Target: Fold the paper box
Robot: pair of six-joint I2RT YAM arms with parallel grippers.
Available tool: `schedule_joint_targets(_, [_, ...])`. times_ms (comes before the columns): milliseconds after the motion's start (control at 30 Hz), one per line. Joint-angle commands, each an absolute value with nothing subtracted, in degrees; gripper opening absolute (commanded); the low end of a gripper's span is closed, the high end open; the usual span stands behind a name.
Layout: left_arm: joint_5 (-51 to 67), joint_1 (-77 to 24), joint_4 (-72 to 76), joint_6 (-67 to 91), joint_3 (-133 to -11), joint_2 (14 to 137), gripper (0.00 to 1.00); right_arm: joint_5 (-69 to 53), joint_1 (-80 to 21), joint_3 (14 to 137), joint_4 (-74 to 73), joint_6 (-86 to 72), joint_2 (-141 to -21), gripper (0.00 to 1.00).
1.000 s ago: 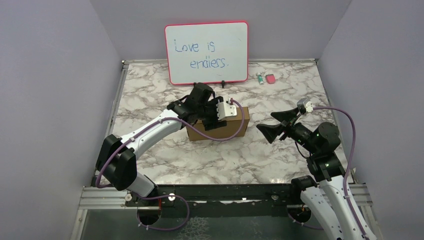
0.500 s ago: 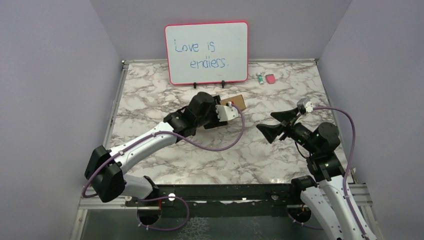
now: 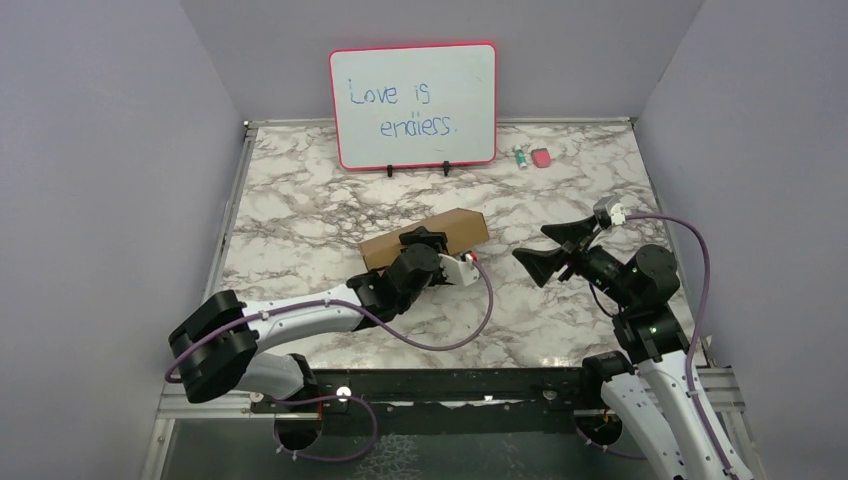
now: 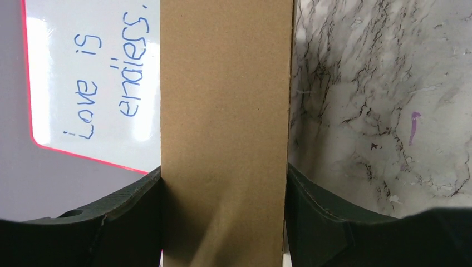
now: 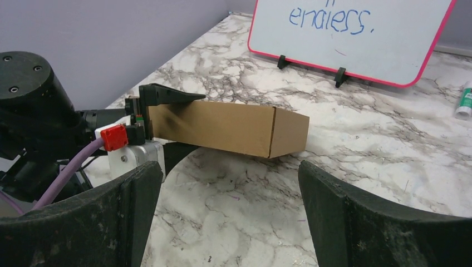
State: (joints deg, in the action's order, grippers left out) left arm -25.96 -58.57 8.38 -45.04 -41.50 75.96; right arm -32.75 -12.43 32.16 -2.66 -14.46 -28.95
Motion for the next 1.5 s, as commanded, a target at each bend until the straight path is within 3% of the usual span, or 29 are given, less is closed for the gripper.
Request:
schedule_joint_targets(0, [-30.0,-61.5,13.5,-41.0,-38.8,74.2,0.45,-33.8,-12.7,31.5,-0.7,-14.2,-28.5,0.97])
schedule_joint_targets(233, [-26.7,-64.0,5.6,-33.9,-39.3,72.0,0.72,-33.5,-12.7,31.8,-1.1,-14.2,-28.5,0.97])
schedule_joint_targets(567, [-15.5,-64.1,0.1,-25.7,-40.7,66.8,0.98,-33.1,-12.7,32.3,-1.9,-14.1,-28.5,0.97])
schedule_joint_targets(867, [-16.8,-62.3,-2.6,-18.8,-43.0,66.0,0.99,-32.1,-12.8,32.9,-3.4,-13.7,-28.6,0.97])
schedule_joint_targets(1333, [-11.4,-37.8,-8.2,8.3,-44.4,59.9,0.99,-21.6,-12.8,36.5,-10.0,-13.5,-27.7,0.99])
schedule_joint_targets(1467, [-9.8,-27.0,-11.5,16.2,-42.9,53.8,0.99,-13.0,-12.8,39.7,-14.9,-12.8,-27.1,0.99])
